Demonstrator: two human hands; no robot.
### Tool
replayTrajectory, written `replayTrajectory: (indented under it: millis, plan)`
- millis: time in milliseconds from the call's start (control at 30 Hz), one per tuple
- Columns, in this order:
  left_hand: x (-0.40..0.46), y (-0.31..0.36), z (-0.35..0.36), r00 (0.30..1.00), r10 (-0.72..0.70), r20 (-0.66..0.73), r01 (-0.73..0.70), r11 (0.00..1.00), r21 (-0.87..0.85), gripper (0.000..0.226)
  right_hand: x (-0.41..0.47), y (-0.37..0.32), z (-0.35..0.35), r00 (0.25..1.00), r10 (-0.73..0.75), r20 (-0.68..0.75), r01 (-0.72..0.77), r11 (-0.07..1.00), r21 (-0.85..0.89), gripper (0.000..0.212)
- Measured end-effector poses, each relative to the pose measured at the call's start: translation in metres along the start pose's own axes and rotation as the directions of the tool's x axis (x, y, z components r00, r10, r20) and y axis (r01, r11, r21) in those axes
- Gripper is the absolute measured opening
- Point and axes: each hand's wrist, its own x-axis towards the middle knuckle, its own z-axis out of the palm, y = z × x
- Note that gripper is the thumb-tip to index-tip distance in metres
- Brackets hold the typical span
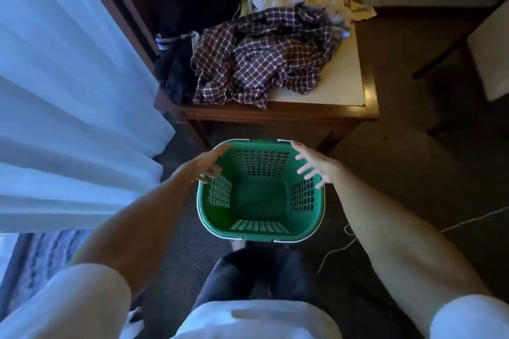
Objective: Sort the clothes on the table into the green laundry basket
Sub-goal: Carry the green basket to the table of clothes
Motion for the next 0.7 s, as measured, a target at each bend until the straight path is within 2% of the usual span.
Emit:
replayTrajectory:
  millis: [133, 167, 267, 367, 433, 500, 600, 700]
  plan:
    - [0.024, -0.023, 0.001, 0.997, -0.026, -0.069, 0.023, 0.999, -0.042, 0.088, 0.032, 0.024, 0.002, 0.990, 0.080, -0.116, -0.065, 0.989, 0.134, 0.094]
    - [0.032, -0.027, 0.002, 0.997, -0.007, -0.076, 0.003, 0.999, -0.047, 0.094, 0.043, 0.031, 0.003, 0.981, 0.111, -0.161, -0.083, 0.981, 0.174, 0.092]
    - [0.068, -0.042, 0.000, 0.991, -0.020, -0.136, 0.007, 0.996, -0.094, 0.134, 0.081, 0.053, 0.003, 0.927, 0.134, -0.349, -0.063, 0.976, 0.207, 0.078]
    - [0.120, -0.067, -0.001, 0.968, -0.109, -0.227, 0.093, 0.992, -0.080, 0.147, 0.131, 0.074, -0.008, 0.837, 0.170, -0.520, -0.083, 0.979, 0.188, 0.083]
    - [0.152, -0.083, 0.001, 0.953, -0.155, -0.261, 0.128, 0.985, -0.116, 0.156, 0.165, 0.090, -0.012, 0.822, 0.217, -0.526, -0.098, 0.964, 0.245, 0.085]
    - [0.184, -0.103, 0.002, 0.930, -0.201, -0.306, 0.161, 0.975, -0.152, 0.154, 0.186, 0.097, -0.009, 0.839, 0.276, -0.469, -0.110, 0.930, 0.352, 0.081]
    - [0.219, -0.146, 0.005, 0.894, -0.289, -0.342, 0.196, 0.940, -0.281, 0.146, 0.211, 0.110, -0.005, 0.854, 0.251, -0.456, -0.083, 0.930, 0.358, 0.075]
    - [0.219, -0.157, 0.017, 0.868, -0.376, -0.324, 0.228, 0.882, -0.412, 0.144, 0.225, 0.121, 0.000, 0.857, 0.218, -0.466, -0.045, 0.934, 0.354, 0.074]
